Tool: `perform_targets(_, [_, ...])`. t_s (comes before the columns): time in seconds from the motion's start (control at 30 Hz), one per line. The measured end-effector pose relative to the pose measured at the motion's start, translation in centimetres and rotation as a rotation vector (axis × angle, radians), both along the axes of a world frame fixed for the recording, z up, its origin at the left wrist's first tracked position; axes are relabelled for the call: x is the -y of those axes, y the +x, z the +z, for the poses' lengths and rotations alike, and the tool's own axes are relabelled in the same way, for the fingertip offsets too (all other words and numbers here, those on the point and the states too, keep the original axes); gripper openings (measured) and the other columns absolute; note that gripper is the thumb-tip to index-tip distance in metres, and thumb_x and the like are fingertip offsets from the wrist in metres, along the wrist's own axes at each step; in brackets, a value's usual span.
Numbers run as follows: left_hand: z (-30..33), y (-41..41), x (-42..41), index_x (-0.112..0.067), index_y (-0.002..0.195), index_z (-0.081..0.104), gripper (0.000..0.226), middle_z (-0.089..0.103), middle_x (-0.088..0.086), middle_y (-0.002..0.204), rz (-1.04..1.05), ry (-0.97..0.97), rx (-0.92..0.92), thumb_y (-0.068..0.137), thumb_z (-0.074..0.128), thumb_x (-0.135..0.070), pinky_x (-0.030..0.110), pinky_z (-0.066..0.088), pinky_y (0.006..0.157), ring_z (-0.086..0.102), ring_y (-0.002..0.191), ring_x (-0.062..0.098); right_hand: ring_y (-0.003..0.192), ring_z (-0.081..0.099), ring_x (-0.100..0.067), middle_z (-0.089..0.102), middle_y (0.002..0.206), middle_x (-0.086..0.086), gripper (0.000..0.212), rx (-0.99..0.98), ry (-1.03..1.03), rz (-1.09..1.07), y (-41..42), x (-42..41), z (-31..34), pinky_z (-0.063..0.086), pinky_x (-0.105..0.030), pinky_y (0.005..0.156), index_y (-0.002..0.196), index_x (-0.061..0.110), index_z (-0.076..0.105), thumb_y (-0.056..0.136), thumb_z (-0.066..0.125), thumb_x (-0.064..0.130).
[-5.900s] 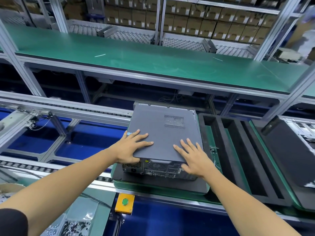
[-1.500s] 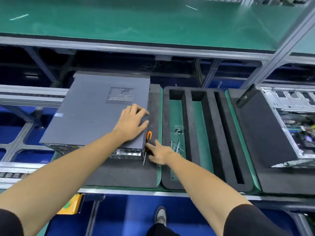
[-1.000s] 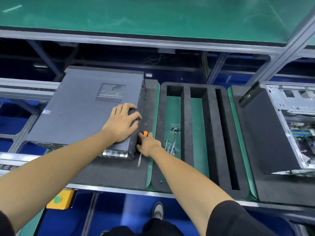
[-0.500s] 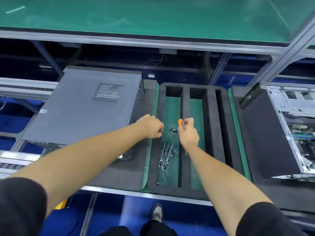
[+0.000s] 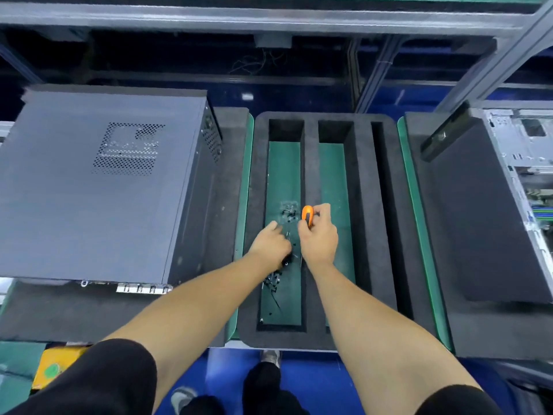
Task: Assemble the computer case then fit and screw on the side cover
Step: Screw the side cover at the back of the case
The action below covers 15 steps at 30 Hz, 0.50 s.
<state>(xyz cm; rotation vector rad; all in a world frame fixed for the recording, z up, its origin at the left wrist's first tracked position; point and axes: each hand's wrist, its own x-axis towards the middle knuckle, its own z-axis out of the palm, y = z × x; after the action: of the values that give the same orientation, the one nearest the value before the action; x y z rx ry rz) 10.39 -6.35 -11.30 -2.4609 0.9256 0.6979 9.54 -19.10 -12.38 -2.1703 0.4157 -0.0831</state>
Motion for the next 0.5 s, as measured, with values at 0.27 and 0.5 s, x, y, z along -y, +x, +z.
perform_targets(0.27, [-0.6, 0.4, 1.5, -0.028, 0.08, 0.052, 0.017, 0.069, -0.008, 0.087, 0.113, 0.025, -0.031, 0.088, 0.067, -0.028, 0.036, 0.034, 0.101, 0.058, 0.077, 0.019, 0.053, 0.05, -0.011, 0.048, 0.057, 0.007, 0.017, 0.007, -0.023, -0.011, 0.1, 0.0, 0.3, 0.037, -0.034, 0.051, 0.091, 0.038, 0.037, 0.08, 0.048, 0.031])
perform_targets(0.5, [-0.9, 0.9, 1.8, -0.021, 0.115, 0.062, 0.023, 0.07, -0.001, 0.112, 0.092, -0.002, -0.093, 0.093, 0.057, -0.023, 0.039, 0.03, 0.114, 0.063, 0.111, 0.021, 0.057, 0.054, -0.015, 0.055, 0.061, 0.007, 0.019, -0.006, -0.024, 0.002, 0.0, 0.1, 0.4, 0.044, -0.038, 0.056, 0.092, 0.037, 0.036, 0.08, 0.049, 0.032])
